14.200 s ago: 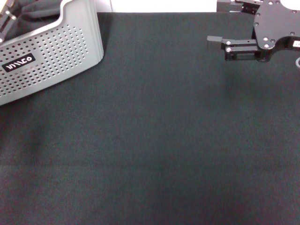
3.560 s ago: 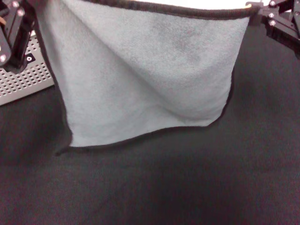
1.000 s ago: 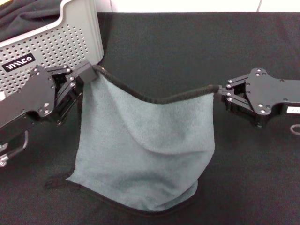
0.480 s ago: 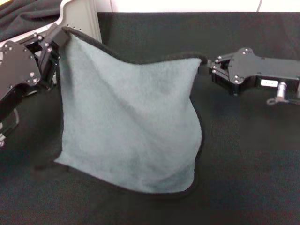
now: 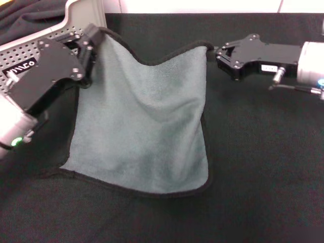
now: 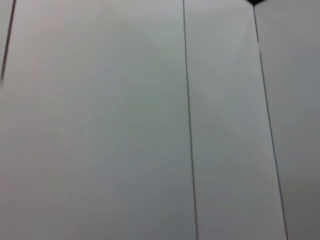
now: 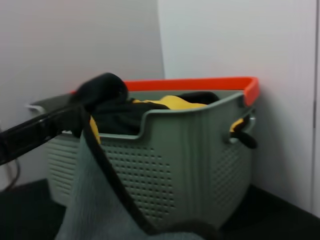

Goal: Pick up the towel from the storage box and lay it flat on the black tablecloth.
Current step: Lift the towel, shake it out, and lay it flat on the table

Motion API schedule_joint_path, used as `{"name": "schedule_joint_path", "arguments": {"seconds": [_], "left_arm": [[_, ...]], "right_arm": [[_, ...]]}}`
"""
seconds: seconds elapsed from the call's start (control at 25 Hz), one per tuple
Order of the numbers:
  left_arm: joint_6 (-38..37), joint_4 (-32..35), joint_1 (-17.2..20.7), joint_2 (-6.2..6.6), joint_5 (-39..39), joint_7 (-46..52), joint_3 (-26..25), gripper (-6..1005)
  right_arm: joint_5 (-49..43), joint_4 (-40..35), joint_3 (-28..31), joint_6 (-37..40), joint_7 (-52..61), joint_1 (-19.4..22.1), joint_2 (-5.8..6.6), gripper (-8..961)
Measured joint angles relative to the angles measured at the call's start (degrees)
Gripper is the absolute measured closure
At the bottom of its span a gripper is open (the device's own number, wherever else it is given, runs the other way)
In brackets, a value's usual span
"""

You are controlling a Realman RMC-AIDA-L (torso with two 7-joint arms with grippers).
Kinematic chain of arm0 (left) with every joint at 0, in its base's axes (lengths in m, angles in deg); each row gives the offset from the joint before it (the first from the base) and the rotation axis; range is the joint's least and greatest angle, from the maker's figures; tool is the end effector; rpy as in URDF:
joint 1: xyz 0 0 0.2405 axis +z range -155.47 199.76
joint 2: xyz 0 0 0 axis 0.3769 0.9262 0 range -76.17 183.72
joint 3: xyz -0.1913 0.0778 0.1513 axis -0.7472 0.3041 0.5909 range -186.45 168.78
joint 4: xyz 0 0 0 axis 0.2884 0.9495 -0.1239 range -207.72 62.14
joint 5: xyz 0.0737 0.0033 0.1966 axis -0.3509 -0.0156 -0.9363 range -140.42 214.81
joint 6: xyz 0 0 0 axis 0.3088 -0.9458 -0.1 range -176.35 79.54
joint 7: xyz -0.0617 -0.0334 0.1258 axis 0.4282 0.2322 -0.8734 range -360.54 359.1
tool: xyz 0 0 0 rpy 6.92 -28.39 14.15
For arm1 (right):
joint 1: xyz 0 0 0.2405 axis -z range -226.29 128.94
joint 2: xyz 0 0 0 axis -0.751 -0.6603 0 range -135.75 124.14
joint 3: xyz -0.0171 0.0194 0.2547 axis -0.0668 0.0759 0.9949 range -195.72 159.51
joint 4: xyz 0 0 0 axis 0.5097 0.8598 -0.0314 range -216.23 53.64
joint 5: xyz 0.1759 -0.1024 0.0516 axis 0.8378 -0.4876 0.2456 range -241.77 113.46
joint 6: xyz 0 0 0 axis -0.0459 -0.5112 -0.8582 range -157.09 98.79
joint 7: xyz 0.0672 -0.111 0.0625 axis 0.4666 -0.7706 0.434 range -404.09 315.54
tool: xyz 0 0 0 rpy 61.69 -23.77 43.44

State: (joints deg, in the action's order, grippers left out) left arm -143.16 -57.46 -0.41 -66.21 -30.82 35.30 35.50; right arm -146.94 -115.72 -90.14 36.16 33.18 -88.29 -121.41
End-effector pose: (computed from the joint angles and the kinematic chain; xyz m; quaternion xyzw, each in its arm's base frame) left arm -0.2732 0.2954 0.0081 -0.7893 -0.0862 -0.4689 0.3870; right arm 0.1757 0.4027 -0.0276 -0.9398 0.1338 0.2570 0.1809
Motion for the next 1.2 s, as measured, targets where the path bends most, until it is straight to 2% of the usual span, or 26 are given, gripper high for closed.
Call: {"name": "schedule_joint_path", "arguments": {"seconds": [0.16,0.44,0.56,0.68,0.88,1.0,1.2], "left_arm": [[3.2,-3.9,-2.7,-0.26,0.5,-8.5,-0.1,987],[6.5,-7.8,-4.7,-0.49,5.6,-18.1,-0.4,987],[5.4,-8.4,-4.7,-0.50,6.8,-20.2,-0.2,987],[3.4,-8.1,-3.9,-0.40,6.8,-19.6,-0.2,987],[-3.8,-2.6,0.2,0.03,5.8,-7.0,-0.1,987],[-8.0,3.6,3.1,0.09,1.5,1.8,0.0,987],[-16.2,10.5,7.4,0.11,-3.5,11.0,0.0,987]], "right_arm": [[-0.1,2.8,-1.2,-5.0,-0.8,-2.8,-0.22,952],[-0.2,6.5,-3.5,-12.8,-0.9,-7.1,-0.41,952],[-0.2,6.7,-4.0,-13.8,-1.0,-7.5,-0.42,952],[-0.2,4.2,-4.5,-12.0,-1.2,-6.2,-0.39,952],[-1.3,-8.3,-6.3,-5.1,1.3,1.4,0.01,952],[-4.8,-18.9,-7.3,-2.0,4.3,8.0,-0.18,952],[-7.3,-36.3,-10.4,4.7,8.1,18.8,0.01,952]]}}
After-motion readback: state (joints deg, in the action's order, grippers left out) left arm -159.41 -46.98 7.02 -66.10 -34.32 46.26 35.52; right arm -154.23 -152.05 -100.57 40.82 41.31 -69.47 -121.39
